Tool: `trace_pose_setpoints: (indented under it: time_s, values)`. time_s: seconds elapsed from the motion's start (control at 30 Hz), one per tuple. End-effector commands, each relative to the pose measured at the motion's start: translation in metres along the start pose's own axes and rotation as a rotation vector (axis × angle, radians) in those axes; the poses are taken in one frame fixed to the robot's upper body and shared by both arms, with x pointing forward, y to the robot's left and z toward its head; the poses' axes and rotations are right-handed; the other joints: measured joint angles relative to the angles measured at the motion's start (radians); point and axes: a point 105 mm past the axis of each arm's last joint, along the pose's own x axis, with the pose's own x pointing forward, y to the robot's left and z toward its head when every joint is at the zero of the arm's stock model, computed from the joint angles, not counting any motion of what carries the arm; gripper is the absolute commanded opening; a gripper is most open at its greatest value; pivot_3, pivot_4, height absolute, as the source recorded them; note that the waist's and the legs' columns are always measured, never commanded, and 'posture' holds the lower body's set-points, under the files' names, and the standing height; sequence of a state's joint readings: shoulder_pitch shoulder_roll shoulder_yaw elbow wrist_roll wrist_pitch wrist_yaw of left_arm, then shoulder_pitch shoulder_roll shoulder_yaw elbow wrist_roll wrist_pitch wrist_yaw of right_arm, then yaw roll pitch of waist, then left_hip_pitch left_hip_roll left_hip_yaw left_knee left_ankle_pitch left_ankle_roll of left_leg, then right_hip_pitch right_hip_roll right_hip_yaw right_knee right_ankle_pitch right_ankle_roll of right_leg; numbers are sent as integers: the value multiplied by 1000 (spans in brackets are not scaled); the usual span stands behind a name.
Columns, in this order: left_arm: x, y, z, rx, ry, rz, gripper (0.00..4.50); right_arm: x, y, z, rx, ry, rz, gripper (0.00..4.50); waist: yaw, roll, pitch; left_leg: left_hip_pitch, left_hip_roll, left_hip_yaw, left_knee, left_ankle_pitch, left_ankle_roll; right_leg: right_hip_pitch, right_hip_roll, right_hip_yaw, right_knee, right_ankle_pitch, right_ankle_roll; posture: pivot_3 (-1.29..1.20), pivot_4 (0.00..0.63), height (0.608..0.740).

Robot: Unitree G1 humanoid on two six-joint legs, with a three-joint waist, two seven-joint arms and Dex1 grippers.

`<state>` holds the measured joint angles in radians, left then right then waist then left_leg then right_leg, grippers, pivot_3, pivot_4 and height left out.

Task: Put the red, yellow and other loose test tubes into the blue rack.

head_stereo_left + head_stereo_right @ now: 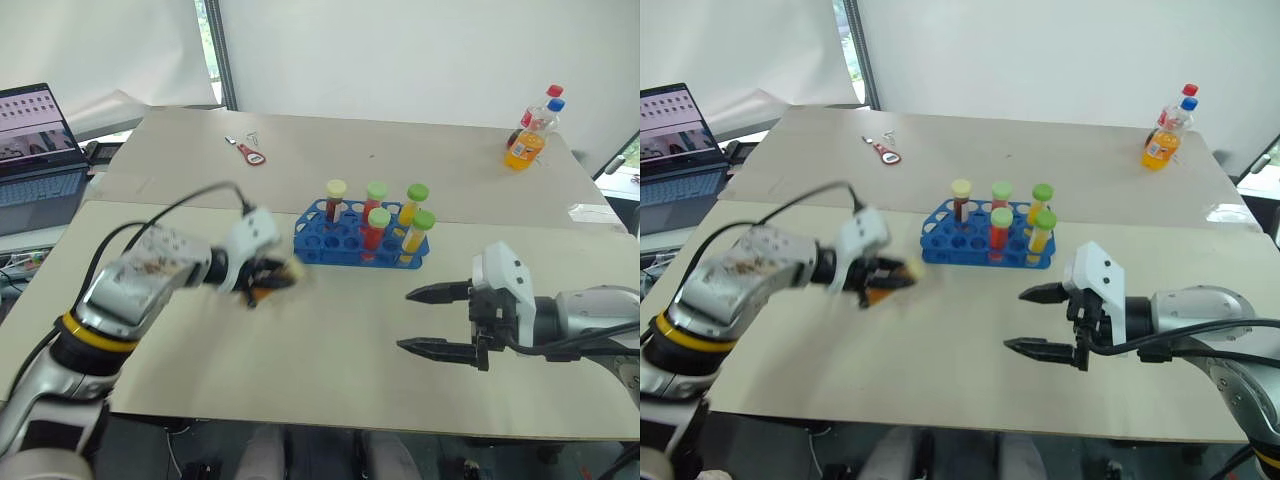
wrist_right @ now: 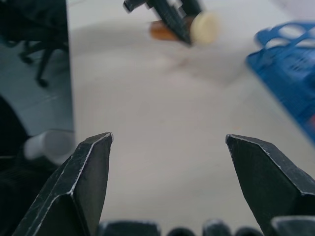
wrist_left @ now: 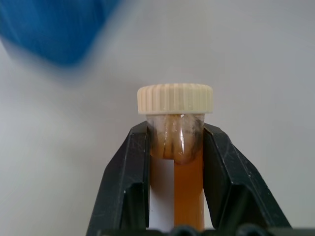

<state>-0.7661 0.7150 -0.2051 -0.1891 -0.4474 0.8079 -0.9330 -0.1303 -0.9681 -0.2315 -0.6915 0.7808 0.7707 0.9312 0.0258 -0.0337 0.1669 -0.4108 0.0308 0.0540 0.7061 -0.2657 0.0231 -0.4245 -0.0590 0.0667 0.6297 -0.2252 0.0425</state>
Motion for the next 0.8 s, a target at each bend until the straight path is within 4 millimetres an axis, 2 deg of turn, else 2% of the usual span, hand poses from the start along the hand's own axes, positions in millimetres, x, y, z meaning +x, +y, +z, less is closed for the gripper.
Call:
trace_pose_setpoints:
  time_s: [0.03, 0.13, 0.33, 0.57, 0.8]
  values:
    - [5, 19, 37, 33, -220, 58, 925, -6, -7, 15, -75, -35, -87, 4089, -5, 1, -1, 1, -1, 1, 0, 0, 1, 1, -1, 1, 0, 0, 1, 0, 150, 733]
    - [16, 31, 48, -23, -357, 113, 925, -2, -21, 24, -53, -49, -195, 4089, -21, 1, -1, 2, -1, 1, 0, -1, 1, 1, -1, 3, 1, 0, 1, 0, 150, 733]
    - [38, 38, 45, -18, -458, 154, 925, 3, -31, 28, -48, -19, -310, 4089, -21, 1, -1, 0, 0, -1, -1, -1, 1, -1, 0, 2, 0, 1, 0, 0, 150, 733]
    - [60, 48, 29, -29, -481, 196, 925, 2, -28, 28, -27, 18, -342, 4089, -12, 1, -1, -2, -1, -1, -1, -1, 2, -1, -1, 2, -1, 1, 1, 0, 150, 733]
    - [77, 51, 23, -35, -510, 225, 924, 5, -22, 26, -3, 30, -354, 4089, -14, 1, -1, -2, -1, -2, -1, -1, 2, -1, -1, 2, -1, 1, 1, 0, 150, 733]
